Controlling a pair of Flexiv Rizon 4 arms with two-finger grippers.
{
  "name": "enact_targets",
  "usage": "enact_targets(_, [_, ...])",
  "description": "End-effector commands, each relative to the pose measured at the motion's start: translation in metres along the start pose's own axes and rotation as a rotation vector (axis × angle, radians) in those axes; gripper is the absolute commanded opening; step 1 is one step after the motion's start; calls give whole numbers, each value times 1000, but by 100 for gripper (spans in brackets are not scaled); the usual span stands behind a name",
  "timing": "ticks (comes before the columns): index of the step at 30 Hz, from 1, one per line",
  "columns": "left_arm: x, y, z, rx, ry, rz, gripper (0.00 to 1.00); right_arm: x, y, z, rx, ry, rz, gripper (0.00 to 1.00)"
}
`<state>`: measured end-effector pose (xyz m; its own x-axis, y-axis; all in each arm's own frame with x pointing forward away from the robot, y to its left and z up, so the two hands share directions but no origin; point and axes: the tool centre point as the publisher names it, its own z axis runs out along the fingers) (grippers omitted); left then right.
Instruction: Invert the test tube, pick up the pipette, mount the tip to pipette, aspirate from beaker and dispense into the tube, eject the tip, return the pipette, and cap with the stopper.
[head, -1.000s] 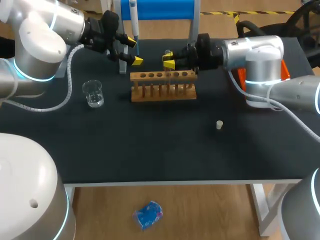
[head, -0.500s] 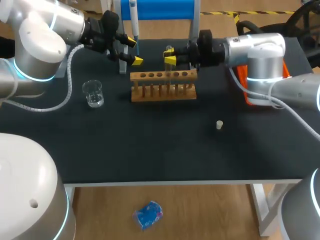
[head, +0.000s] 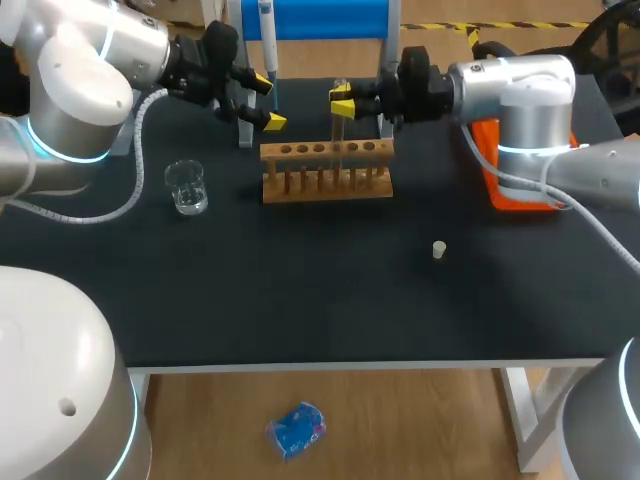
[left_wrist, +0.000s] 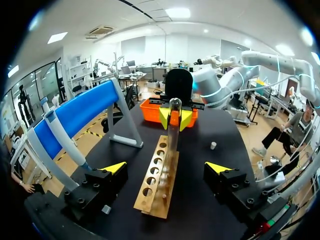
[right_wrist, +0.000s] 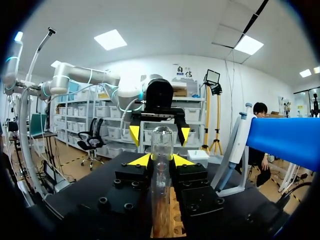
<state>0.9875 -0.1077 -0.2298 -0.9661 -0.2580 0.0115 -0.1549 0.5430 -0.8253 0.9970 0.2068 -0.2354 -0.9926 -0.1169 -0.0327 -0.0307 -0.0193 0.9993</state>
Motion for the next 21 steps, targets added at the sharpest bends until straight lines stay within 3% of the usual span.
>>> enact_targets(1, [-1,-1,0,-4,3,-1,100,1,7,-1,4,1,-3,0])
enact_targets(21, [-1,-1,0,-4,3,-1,100,16,50,-8,4,12,-37,0])
